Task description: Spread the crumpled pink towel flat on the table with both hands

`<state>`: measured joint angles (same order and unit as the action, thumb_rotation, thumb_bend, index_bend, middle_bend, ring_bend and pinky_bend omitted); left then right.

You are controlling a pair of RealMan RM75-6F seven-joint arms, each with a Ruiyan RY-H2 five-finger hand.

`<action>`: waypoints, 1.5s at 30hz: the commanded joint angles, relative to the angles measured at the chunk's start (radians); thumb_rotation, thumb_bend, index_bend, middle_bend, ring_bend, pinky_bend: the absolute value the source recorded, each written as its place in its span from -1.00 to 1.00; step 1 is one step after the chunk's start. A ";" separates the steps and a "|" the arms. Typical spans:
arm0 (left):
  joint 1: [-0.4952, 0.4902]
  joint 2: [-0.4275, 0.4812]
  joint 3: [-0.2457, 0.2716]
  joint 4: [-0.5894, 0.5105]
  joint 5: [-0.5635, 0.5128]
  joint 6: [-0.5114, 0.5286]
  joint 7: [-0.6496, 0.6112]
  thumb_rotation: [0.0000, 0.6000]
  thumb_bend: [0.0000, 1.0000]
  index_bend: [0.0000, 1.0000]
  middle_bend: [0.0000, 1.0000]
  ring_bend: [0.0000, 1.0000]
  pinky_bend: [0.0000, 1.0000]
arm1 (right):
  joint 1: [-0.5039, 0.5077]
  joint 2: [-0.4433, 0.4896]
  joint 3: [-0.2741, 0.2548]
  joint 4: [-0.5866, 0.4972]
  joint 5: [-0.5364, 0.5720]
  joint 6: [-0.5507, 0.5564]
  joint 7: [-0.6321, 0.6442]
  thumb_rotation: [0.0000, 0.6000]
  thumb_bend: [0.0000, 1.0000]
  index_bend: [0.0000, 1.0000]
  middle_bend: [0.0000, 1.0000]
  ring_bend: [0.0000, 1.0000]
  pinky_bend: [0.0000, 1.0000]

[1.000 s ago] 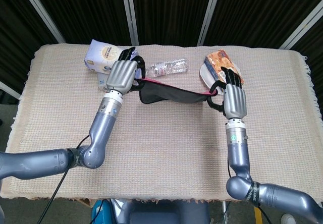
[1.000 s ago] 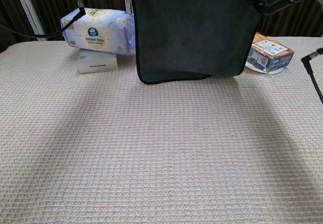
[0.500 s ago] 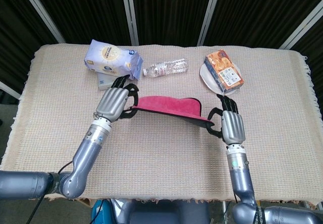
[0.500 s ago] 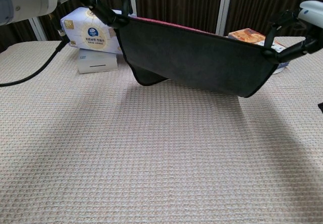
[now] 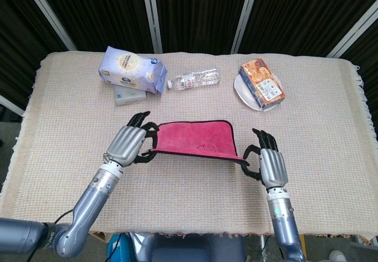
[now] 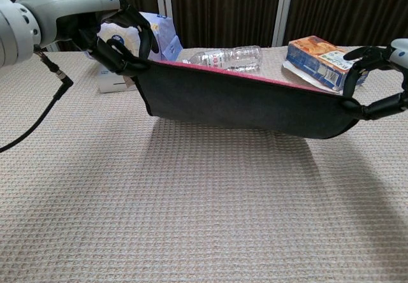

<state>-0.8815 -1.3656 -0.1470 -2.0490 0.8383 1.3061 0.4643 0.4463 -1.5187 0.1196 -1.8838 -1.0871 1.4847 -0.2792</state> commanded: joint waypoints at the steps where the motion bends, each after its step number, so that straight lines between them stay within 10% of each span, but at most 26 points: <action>1: 0.022 -0.001 0.023 -0.016 0.029 0.013 0.008 1.00 0.08 0.36 -0.43 -0.98 -0.93 | -0.026 -0.008 -0.028 0.003 -0.029 0.007 0.011 1.00 0.23 0.34 -0.75 -1.00 -1.00; 45: 0.197 -0.194 0.128 0.116 0.156 -0.059 0.004 1.00 0.05 0.34 -0.45 -0.98 -0.93 | -0.202 -0.203 -0.154 0.227 -0.162 -0.096 0.046 1.00 0.23 0.34 -0.75 -1.00 -1.00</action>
<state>-0.6862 -1.5580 -0.0189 -1.9340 0.9926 1.2491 0.4700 0.2454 -1.7197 -0.0329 -1.6581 -1.2474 1.3897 -0.2323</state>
